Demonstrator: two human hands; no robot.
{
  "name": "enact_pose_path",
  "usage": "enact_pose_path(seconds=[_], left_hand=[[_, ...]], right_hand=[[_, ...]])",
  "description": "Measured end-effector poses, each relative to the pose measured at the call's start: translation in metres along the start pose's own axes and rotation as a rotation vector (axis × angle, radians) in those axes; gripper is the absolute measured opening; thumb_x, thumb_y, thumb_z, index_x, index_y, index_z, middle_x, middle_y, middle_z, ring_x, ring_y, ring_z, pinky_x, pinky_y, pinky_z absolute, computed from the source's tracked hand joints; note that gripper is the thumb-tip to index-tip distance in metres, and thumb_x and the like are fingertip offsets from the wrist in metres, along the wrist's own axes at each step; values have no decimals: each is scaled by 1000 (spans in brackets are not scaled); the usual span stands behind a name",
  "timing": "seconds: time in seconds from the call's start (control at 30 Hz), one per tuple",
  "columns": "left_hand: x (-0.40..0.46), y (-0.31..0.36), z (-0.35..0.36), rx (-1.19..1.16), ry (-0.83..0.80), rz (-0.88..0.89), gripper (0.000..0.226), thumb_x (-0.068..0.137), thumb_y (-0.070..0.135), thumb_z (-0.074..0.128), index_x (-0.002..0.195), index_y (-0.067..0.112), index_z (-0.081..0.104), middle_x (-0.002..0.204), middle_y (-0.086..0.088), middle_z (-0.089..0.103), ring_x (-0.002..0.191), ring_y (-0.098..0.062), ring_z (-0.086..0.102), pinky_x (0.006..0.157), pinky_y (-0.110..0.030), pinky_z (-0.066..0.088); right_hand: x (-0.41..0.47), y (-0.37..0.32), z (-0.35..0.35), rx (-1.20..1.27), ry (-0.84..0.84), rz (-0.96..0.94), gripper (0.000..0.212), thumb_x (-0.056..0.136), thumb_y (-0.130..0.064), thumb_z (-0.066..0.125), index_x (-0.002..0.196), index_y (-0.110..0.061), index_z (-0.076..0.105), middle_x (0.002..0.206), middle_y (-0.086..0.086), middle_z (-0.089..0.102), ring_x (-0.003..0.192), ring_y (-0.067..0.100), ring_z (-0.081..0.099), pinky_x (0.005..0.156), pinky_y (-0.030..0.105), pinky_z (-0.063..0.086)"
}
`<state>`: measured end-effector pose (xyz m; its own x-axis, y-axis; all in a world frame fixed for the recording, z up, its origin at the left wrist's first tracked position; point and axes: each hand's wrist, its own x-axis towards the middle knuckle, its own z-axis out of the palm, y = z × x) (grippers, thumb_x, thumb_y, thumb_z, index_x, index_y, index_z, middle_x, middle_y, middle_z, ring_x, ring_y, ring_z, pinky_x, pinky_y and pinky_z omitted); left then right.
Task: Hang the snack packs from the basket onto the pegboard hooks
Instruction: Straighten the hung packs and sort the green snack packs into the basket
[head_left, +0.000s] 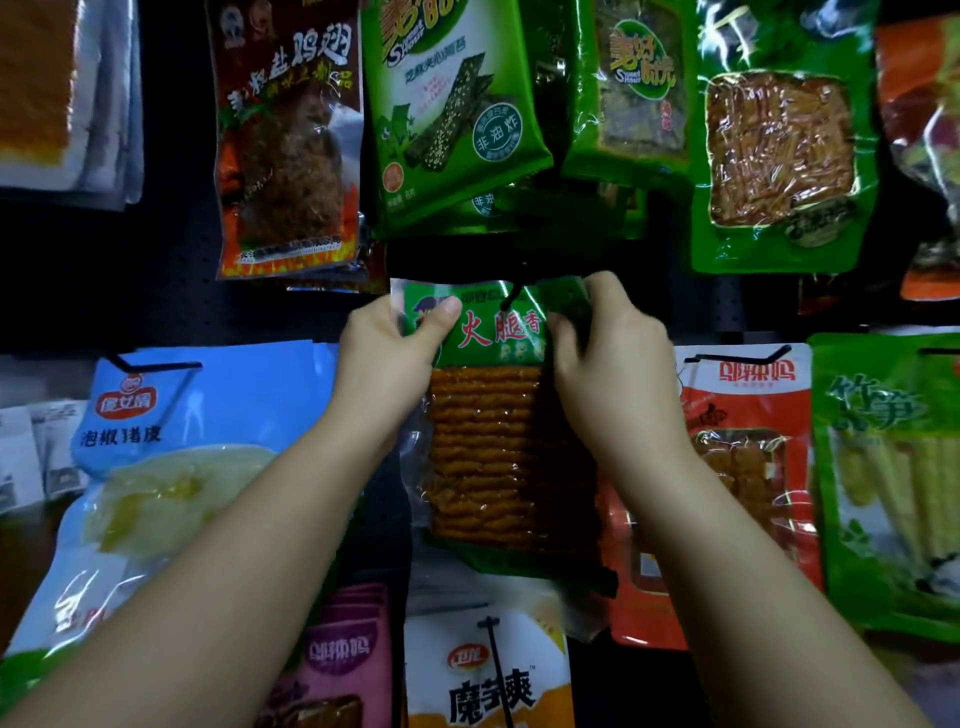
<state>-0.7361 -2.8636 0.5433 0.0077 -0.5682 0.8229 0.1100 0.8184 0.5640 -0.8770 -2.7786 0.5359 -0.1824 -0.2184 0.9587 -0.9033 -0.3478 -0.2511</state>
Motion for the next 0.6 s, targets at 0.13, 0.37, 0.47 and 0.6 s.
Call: enact_pose_path(seconds=[0.13,0.37,0.47,0.6], left_hand=[[-9,-25,3,-4,59,-88,26,87,34,64,71,17,52,62,14,59,58,-4,56,54,-19,42],[-15,-55,6,17,136,-301,23,91,38,57,86,16,62,83,0,68,74,-11,63,56,-19,46],[-7,-65,9,35,143,-364,27,91,38,56,85,13,63,84,-5,68,77,-17,64,60,-25,48],[7,-79,13,-10,166,-483,28,91,39,57,87,13,64,80,-2,69,71,-13,65,53,-20,47]], right_hand=[[-13,14,18,252,-58,210,27,93,-25,57,115,-11,49,95,2,61,93,23,59,70,27,39],[-10,47,70,656,-232,713,35,94,-43,51,97,-9,63,100,15,69,98,31,65,92,51,50],[-3,60,88,708,-268,837,50,92,-48,52,95,0,64,102,21,69,96,34,66,88,46,51],[3,72,114,686,-337,896,52,90,-55,49,89,-5,66,103,19,69,98,35,65,94,51,49]])
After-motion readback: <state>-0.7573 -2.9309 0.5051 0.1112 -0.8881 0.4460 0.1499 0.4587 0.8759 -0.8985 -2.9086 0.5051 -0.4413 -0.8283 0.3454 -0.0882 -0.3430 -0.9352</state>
